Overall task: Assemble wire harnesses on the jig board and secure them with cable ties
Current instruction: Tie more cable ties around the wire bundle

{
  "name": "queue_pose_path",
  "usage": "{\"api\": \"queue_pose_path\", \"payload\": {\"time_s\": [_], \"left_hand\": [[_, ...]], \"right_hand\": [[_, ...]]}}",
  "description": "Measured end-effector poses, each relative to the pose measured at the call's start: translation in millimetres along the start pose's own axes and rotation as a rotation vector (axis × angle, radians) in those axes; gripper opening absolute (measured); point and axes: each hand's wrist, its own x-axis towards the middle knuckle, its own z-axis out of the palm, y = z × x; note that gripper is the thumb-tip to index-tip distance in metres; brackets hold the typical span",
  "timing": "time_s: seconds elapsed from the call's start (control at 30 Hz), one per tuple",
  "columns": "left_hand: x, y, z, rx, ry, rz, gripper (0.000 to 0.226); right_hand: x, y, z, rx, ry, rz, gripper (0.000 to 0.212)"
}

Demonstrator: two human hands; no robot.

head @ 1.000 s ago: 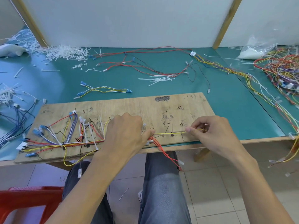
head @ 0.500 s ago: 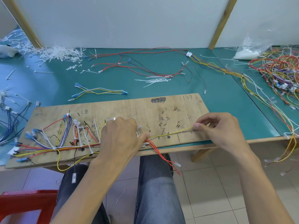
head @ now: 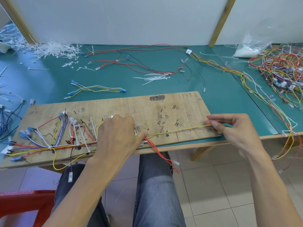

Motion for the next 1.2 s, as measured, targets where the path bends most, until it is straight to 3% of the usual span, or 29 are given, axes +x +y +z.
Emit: {"api": "queue_pose_path", "payload": {"time_s": [0.2,0.63,0.97,1.07,1.2], "left_hand": [[0.6,-0.8,2.9,-0.002,-0.001,0.000,0.063],[-1.7,0.2,-7.4,-0.064,0.011,-0.039,0.070],[-0.5,-1.7,-1.5,-0.039,-0.037,-0.016,0.068],[-0.5,-4.1,-0.9,-0.032,-0.097,-0.063,0.063],[-1.0,1.6,-7.1,-0.060,-0.003,-0.069,0.053]], "right_hand": [[6.3,5.2,-1.4,0.150,0.055,0.056,0.027],[13.4,3.8,-11.1,0.221,-0.045,0.086,0.018],[11.2,10.2,-11.6,0.061,-0.024,-0.029,0.013],[10.9,9.3,-8.8,-0.048,-0.032,-0.102,0.020],[9.2,2.3,-5.2,-0.140,-0.056,-0.200,0.035]]}}
